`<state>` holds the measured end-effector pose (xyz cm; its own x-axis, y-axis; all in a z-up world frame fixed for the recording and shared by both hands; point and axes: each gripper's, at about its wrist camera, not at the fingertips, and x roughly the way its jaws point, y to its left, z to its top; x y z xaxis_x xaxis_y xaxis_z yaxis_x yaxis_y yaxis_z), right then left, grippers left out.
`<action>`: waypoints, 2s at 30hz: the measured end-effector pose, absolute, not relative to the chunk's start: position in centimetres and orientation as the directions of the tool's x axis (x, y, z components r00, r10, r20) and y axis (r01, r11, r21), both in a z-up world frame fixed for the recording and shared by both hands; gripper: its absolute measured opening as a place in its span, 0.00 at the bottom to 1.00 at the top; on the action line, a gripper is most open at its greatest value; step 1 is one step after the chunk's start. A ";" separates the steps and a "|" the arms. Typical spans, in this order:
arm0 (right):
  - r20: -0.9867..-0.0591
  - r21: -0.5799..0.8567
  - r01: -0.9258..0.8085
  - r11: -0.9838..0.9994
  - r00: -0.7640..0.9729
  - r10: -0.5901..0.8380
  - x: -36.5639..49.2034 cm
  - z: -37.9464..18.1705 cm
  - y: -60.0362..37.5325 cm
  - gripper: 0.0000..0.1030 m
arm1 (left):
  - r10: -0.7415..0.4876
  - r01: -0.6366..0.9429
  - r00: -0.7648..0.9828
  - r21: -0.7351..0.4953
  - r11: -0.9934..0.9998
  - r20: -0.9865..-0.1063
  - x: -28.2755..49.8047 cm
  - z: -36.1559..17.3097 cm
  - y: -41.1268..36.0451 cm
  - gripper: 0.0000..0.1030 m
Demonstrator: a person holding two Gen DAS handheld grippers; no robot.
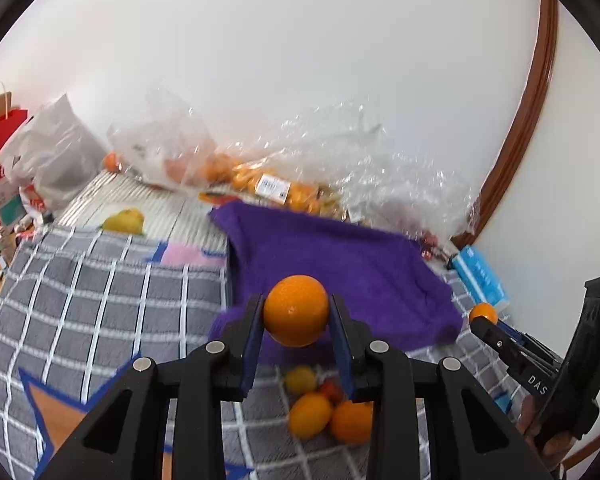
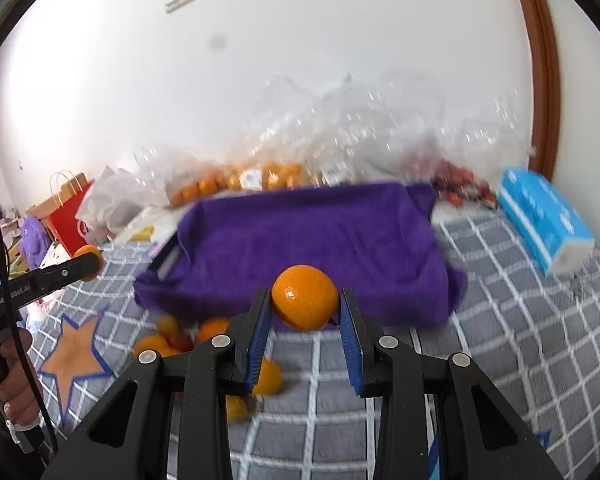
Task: Organize fruits
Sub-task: 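Lift and carry both held oranges over the purple towel tray with both tools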
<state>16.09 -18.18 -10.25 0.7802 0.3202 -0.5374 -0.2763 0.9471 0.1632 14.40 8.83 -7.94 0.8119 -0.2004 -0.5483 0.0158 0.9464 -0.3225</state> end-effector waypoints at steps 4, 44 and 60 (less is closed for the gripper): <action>-0.504 0.157 -0.289 0.944 0.799 0.328 17.9 -8.3 -17.4 0.33 | -0.210 0.027 0.822 -0.332 0.943 -0.530 16.8 -6.5 8.8 0.30; -0.557 0.181 -0.213 0.960 0.782 0.279 26.9 -13.2 -18.6 0.33 | -0.200 -0.017 0.769 -0.332 0.943 -0.607 25.0 -12.6 7.9 0.30; -0.611 0.169 -0.223 0.960 0.741 0.280 27.5 -15.1 -17.5 0.33 | -0.184 -0.034 0.737 -0.307 0.951 -0.650 25.7 -13.7 7.6 0.30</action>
